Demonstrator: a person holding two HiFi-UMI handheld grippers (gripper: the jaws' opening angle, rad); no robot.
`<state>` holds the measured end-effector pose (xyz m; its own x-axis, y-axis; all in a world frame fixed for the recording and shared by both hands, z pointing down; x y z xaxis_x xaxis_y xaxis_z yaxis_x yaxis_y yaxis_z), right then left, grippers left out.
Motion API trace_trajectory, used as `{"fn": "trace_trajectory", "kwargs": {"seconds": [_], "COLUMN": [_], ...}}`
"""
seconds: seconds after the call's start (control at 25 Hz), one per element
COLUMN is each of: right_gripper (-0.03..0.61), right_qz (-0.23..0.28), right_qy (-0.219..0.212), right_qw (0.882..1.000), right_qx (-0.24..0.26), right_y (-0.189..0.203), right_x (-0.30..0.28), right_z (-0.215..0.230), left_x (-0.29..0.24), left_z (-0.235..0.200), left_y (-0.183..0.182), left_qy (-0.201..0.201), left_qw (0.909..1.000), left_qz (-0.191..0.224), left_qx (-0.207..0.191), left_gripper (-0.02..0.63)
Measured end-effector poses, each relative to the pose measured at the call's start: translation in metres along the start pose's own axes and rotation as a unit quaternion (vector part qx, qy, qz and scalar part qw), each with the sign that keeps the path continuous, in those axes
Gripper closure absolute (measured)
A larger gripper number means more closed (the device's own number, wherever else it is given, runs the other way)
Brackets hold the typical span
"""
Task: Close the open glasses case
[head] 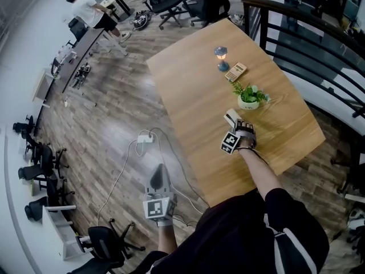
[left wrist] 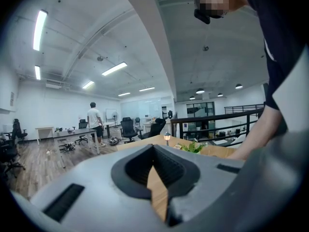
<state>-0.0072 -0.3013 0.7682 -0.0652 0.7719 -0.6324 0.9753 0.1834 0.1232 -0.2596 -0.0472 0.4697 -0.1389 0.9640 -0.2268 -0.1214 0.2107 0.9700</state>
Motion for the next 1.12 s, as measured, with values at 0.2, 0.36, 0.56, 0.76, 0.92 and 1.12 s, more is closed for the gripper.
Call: {"fn": "trace_trajectory", "kwargs": {"seconds": [0.2, 0.36, 0.56, 0.76, 0.92, 1.12], "right_gripper": [0.459, 0.408, 0.563, 0.563, 0.563, 0.563], "right_qz": [0.02, 0.046, 0.039, 0.01, 0.001, 0.104], "right_qy": [-0.078, -0.227, -0.216, -0.226, -0.255, -0.232], "right_qw": [0.995, 0.96, 0.935, 0.944, 0.927, 0.906], "right_qx": [-0.056, -0.156, -0.277, -0.241, -0.276, -0.338], "right_y": [-0.001, -0.003, 0.006, -0.002, 0.001, 0.02], "right_x": [-0.001, 0.005, 0.0, -0.01, -0.012, 0.044], "right_z": [0.003, 0.002, 0.004, 0.006, 0.009, 0.043], "left_x": [0.001, 0.001, 0.006, 0.005, 0.006, 0.007], "left_z": [0.004, 0.006, 0.006, 0.003, 0.01, 0.008], "left_y": [0.002, 0.004, 0.0, 0.003, 0.001, -0.002], "left_qy": [0.005, 0.009, 0.007, 0.002, 0.008, 0.016], "left_qw": [1.0, 0.9999, 0.9999, 0.9999, 0.9998, 0.9996], "left_qz": [0.001, 0.002, 0.005, 0.008, 0.015, 0.021], "left_qx": [0.003, 0.01, 0.012, 0.01, 0.009, -0.001], "left_gripper": [0.614, 0.614, 0.614, 0.614, 0.614, 0.614]}}
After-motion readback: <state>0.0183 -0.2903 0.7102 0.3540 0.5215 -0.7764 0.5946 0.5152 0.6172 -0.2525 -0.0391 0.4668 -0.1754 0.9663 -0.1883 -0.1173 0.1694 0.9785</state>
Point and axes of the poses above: the fingertips, and each gripper's own axes: x backward along the fingers, z to its right, y out of its underside, the point moved 6 cm from there along x, backward along the fingers, and after that the axes turned 4 degrees about y, right-handed, at the moved point
